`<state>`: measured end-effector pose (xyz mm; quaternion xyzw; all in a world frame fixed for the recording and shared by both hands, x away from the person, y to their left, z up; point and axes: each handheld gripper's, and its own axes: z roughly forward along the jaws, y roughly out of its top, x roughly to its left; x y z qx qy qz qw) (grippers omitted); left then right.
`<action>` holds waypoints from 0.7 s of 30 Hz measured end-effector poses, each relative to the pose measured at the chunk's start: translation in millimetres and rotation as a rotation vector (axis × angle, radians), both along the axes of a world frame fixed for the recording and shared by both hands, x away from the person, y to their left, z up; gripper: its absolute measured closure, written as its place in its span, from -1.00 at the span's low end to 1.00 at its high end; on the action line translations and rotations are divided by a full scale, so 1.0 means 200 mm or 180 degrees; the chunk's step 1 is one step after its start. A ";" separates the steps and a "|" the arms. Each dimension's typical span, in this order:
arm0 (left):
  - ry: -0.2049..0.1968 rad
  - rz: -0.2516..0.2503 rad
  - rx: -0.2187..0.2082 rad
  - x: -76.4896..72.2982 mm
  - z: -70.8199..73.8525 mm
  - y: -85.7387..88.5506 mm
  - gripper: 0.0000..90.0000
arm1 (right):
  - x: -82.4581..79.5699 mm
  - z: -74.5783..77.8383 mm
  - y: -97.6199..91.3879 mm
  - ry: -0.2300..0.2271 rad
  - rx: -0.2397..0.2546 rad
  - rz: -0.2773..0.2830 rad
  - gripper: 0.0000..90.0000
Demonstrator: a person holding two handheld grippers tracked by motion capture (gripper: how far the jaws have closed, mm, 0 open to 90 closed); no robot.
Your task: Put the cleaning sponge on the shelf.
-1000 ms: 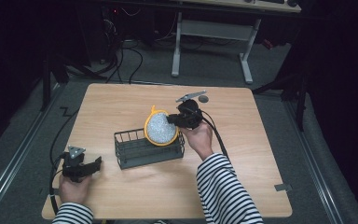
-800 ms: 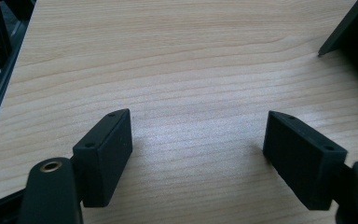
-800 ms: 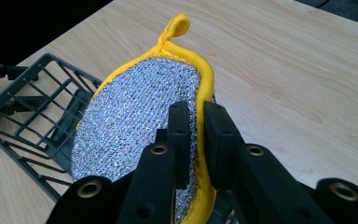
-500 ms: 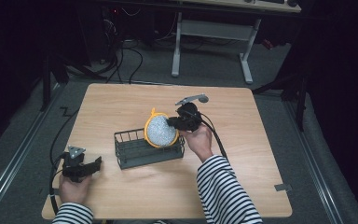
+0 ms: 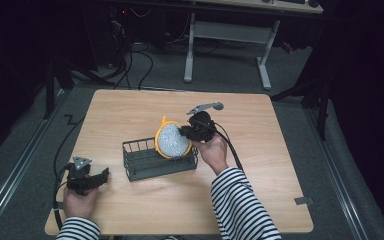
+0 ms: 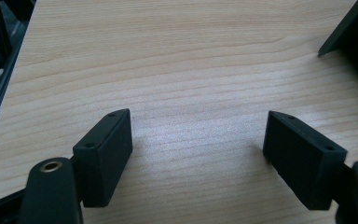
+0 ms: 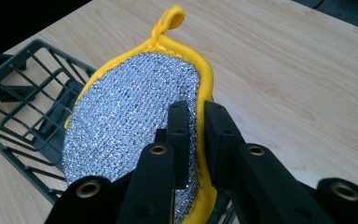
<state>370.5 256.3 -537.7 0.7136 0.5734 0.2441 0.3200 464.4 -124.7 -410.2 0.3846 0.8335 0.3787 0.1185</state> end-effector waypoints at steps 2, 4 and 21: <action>0.0000 0.0000 0.0000 0.00 0.00 0.00 -0.46 | 0.00 0.01 0.00 -0.0013 -0.0001 -0.0015 0.81; 0.0000 0.0000 0.0000 0.00 0.00 0.00 -0.46 | 0.00 0.01 0.01 -0.0048 0.0002 -0.0012 0.81; 0.0000 -0.0004 -0.0001 0.00 0.00 0.00 -0.46 | -0.07 -0.03 0.01 -0.0110 -0.0290 0.0173 0.80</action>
